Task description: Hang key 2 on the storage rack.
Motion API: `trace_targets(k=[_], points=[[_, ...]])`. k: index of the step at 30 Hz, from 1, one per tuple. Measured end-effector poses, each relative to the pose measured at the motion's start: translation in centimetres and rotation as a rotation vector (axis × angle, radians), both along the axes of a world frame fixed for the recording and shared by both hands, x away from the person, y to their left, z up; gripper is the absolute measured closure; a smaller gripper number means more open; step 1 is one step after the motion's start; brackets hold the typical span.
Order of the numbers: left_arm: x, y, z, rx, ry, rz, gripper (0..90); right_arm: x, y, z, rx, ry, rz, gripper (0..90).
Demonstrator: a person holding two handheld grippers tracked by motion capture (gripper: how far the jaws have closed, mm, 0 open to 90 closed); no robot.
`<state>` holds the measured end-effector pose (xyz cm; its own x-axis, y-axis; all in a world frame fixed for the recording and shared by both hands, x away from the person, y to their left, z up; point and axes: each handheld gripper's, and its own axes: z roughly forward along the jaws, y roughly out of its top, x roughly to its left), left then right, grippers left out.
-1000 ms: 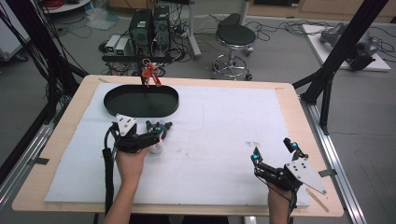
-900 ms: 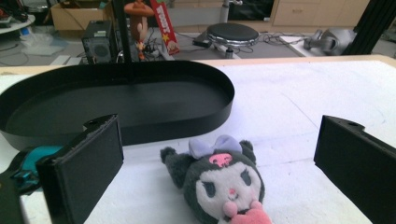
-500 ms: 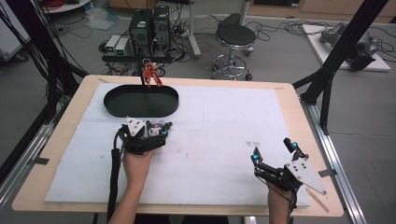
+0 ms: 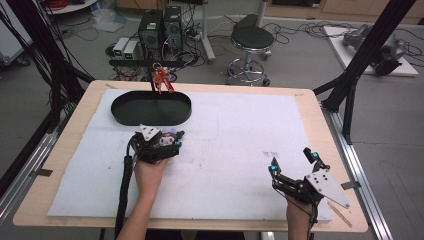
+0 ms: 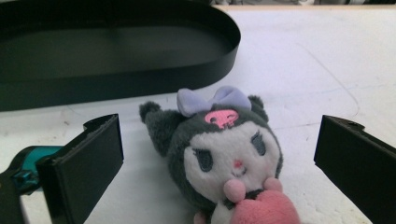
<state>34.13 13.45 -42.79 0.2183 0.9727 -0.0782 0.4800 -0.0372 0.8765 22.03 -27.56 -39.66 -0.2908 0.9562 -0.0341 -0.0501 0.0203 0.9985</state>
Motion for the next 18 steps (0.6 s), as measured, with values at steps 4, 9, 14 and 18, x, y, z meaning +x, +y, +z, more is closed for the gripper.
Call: trace_targets(k=[4, 9, 14, 18], points=[[0.3, -0.2, -0.5, 0.005, 0.031, -0.009, 1.7, 0.0, 0.0, 0.0, 0.0, 0.0, 0.0, 0.8], [0.6, -0.4, -0.9, 0.011, 0.063, -0.013, 1.7, 0.0, 0.0, 0.0, 0.002, -0.001, 0.0, 0.7], [0.7, -0.6, -1.3, 0.022, 0.103, -0.021, 1.7, 0.0, 0.0, 0.0, 0.004, -0.003, 0.002, 0.8], [0.7, -0.7, -1.4, 0.033, 0.117, -0.018, 1.7, 0.0, 0.0, 0.0, 0.003, -0.001, 0.001, 0.8]])
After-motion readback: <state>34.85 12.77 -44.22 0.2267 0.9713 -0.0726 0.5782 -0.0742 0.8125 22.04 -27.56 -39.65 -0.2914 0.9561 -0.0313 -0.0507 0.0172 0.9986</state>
